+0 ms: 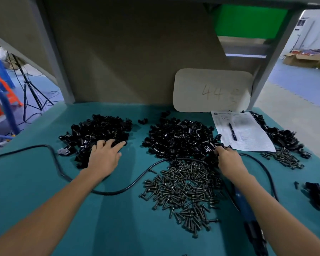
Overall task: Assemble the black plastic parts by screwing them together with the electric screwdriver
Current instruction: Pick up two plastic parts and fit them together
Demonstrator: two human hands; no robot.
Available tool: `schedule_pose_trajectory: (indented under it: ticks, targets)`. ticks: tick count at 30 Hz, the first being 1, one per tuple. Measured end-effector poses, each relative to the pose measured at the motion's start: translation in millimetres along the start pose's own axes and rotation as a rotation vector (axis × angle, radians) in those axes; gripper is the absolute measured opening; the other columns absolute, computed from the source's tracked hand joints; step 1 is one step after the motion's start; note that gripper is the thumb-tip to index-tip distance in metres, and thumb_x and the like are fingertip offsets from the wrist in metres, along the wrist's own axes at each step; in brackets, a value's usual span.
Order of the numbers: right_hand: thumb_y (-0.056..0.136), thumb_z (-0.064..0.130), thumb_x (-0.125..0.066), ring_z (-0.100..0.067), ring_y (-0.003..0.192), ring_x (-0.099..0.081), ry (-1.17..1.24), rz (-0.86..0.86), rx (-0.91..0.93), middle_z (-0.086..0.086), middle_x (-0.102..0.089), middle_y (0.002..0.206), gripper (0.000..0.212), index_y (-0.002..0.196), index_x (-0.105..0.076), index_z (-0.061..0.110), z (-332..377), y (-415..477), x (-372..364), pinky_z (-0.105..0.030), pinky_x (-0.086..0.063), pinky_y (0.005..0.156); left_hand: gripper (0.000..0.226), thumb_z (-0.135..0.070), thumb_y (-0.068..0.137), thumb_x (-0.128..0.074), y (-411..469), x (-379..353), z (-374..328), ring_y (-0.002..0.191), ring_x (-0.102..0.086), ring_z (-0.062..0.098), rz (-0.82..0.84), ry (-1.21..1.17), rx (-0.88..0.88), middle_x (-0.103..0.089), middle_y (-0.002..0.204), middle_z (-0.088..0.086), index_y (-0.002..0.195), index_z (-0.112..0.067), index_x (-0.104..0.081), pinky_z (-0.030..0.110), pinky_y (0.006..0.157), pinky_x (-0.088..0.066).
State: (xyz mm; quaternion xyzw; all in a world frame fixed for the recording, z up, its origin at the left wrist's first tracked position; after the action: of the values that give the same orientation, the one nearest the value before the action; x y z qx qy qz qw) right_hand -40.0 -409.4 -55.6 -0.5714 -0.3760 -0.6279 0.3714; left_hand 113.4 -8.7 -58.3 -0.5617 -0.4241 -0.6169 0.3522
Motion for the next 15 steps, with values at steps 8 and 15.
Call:
schedule_pose_trajectory:
  ticks: [8,15]
  targets:
    - [0.104,0.004,-0.04,-0.034,0.112,-0.049,-0.026,0.071,0.009,-0.017,-0.054,0.124,0.035,0.137,-0.047,0.01,-6,1,-4,-0.04,-0.037,0.097,0.019,-0.026,0.1,-0.061,9,10,-9,0.116,-0.048,0.027,-0.145,-0.197,0.025,-0.061,0.125,0.003,0.116,-0.018,-0.067,0.037,0.099,-0.04]
    - [0.104,0.017,-0.057,-0.029,0.1,-0.056,0.377,-0.146,-0.011,-0.013,-0.053,0.112,0.025,0.128,-0.054,0.012,-6,-19,37,-0.041,-0.044,0.084,0.021,-0.012,0.099,-0.06,-2,20,0,0.086,-0.053,0.019,-0.154,-0.671,0.201,-0.051,0.104,-0.001,0.111,-0.021,-0.045,0.033,0.072,-0.04]
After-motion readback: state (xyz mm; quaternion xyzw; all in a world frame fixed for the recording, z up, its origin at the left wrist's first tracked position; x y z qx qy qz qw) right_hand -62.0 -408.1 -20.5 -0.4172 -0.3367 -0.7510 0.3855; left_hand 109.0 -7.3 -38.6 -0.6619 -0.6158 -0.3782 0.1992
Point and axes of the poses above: each hand's wrist, its own y-axis towards the middle knuckle, its own x-axis out of the back of the hand, z = x × y, the point moved 9 cm from there along y, towards the middle knuckle
